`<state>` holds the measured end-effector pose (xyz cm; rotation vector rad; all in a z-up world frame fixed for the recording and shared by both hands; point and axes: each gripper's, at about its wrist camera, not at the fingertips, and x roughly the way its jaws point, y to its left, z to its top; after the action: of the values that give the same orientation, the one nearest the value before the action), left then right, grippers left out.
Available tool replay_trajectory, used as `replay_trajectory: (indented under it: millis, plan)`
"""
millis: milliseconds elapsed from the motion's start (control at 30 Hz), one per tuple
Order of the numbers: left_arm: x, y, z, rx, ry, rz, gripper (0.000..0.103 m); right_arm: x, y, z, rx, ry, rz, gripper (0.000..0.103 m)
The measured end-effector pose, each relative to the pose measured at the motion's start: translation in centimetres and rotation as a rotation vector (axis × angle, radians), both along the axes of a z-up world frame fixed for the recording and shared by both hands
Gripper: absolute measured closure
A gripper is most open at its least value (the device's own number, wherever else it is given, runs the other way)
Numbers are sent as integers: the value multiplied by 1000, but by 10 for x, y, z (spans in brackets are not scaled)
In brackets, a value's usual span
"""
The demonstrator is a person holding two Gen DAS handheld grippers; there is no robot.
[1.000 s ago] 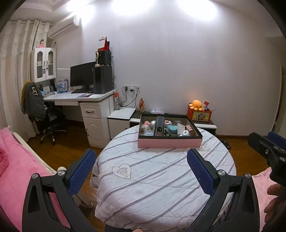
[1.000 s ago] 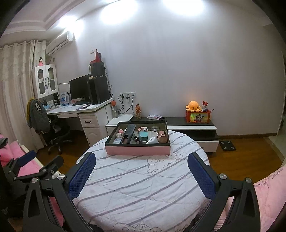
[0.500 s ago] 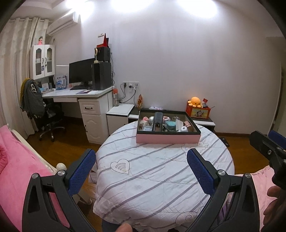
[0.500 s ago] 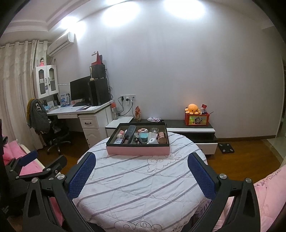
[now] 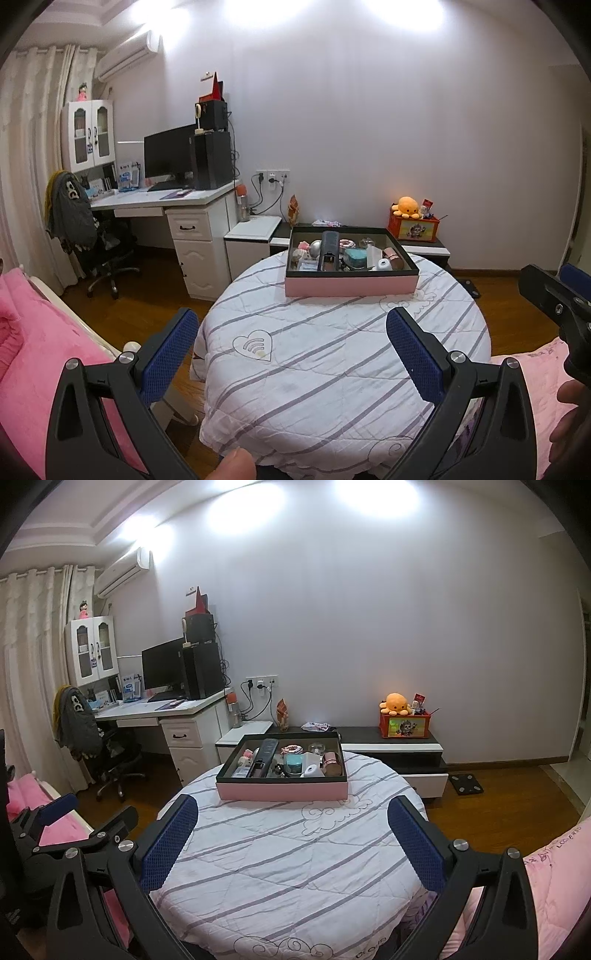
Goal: Organize rigid objects
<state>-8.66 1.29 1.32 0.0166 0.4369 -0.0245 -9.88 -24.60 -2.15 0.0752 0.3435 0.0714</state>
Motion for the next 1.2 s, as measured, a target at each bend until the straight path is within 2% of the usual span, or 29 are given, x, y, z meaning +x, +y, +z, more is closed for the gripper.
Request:
replay_trajectory:
  millis: [500,1200]
  plan:
    - [-1,5,7,-3,-1,14,0,0,1,-1,0,4,-2,0]
    - [-2,9,9,-10,7,-26,0,1,0,-1,0,7,-2,0]
